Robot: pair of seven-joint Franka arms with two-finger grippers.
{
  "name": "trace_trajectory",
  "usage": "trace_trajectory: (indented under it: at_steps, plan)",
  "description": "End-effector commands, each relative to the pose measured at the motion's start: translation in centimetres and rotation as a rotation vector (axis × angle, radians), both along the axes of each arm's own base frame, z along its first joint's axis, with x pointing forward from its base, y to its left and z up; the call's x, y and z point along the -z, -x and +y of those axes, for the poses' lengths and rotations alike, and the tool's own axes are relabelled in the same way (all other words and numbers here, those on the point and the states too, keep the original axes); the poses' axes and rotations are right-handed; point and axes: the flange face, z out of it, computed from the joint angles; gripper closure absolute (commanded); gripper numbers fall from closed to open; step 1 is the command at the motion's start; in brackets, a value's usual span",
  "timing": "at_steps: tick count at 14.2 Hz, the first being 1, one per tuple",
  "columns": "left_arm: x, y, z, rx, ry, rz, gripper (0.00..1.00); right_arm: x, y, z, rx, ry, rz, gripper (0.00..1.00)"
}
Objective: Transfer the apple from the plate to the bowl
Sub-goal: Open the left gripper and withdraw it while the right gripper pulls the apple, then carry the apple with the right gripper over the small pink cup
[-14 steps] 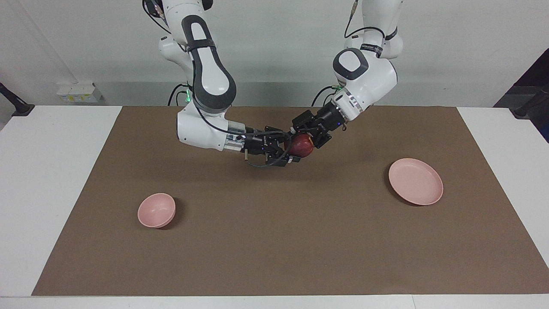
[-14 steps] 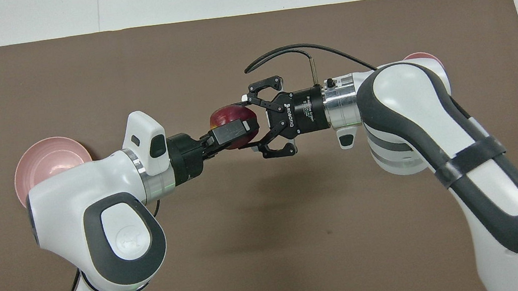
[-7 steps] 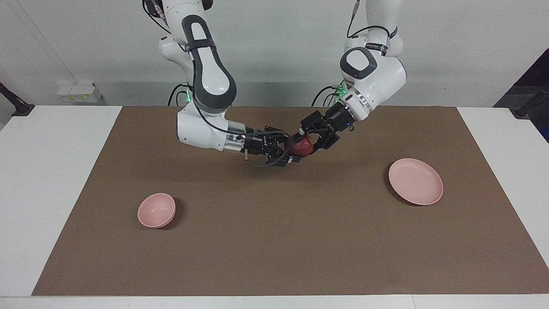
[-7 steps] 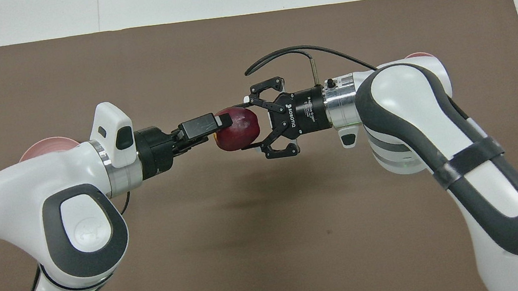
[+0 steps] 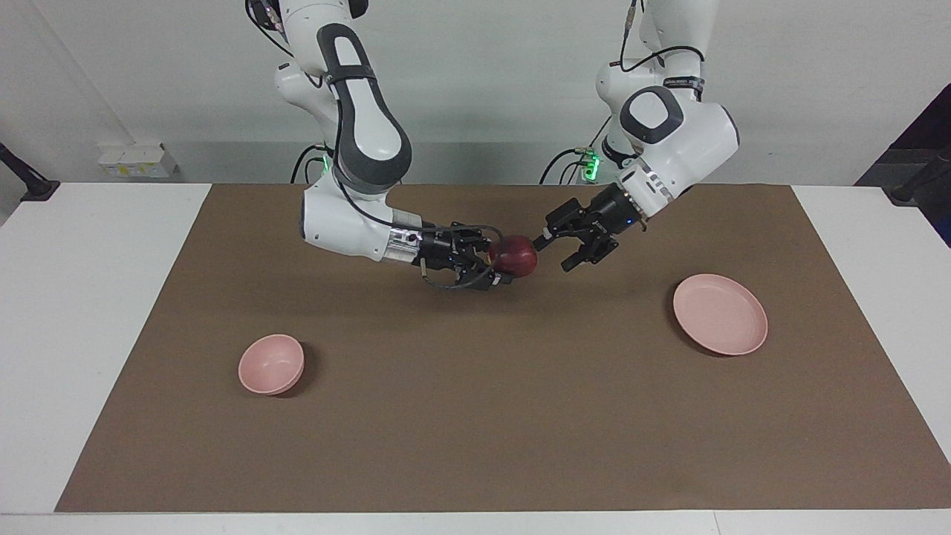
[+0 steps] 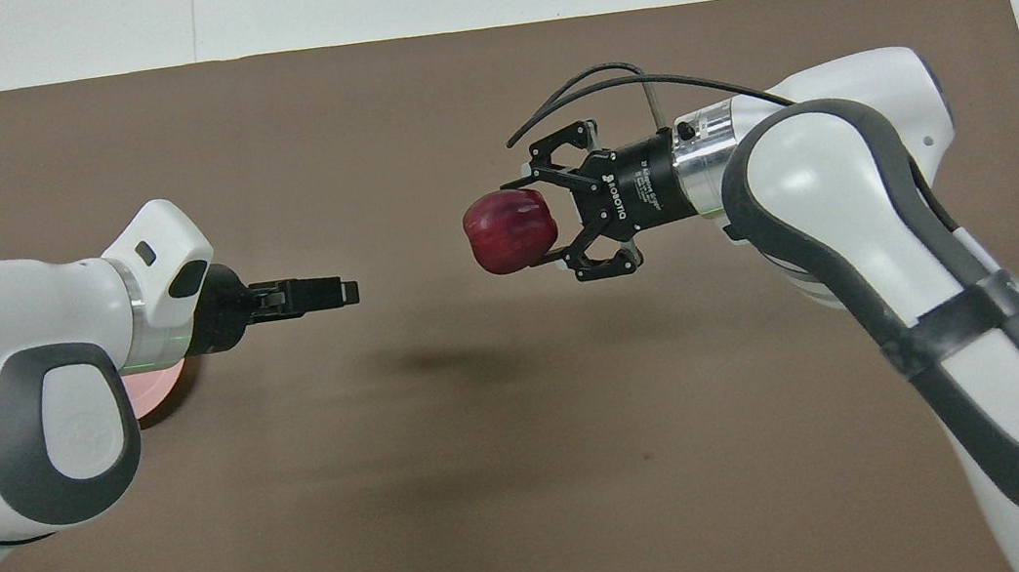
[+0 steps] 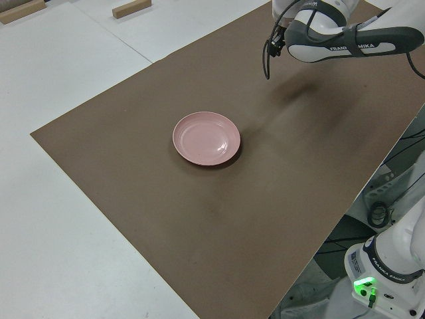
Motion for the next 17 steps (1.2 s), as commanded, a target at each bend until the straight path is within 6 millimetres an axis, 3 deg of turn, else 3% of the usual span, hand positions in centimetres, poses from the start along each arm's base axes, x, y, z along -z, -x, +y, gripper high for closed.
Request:
trace_trajectory:
  at_steps: [1,4,6,10,15,17]
  plan:
    - [-1.6,-2.0,2.1,0.061,-0.174,0.035,0.00,-1.5,-1.2,-2.2,-0.057,0.099,-0.120,1.00]
    - [-4.0,-3.4,4.5,0.117,-0.373,-0.010,0.00,-1.8,-2.4,-5.7,-0.067,0.132,-0.195,1.00]
    - [-6.7,-3.6,6.9,0.097,-0.412,-0.007,0.00,-2.0,-3.0,-7.7,-0.121,0.227,-0.270,1.00]
    - [-15.6,-2.8,9.5,0.106,-0.503,0.020,0.00,-2.0,-3.7,-10.4,-0.284,0.371,-0.429,1.00]
    - [-20.1,-0.7,11.5,0.099,-0.530,0.097,0.00,-1.2,-4.7,-13.9,-0.513,0.570,-0.615,1.00]
    - [-20.9,-0.3,11.7,0.099,-0.547,0.104,0.00,-1.5,-5.4,-15.0,-0.619,0.682,-0.727,1.00]
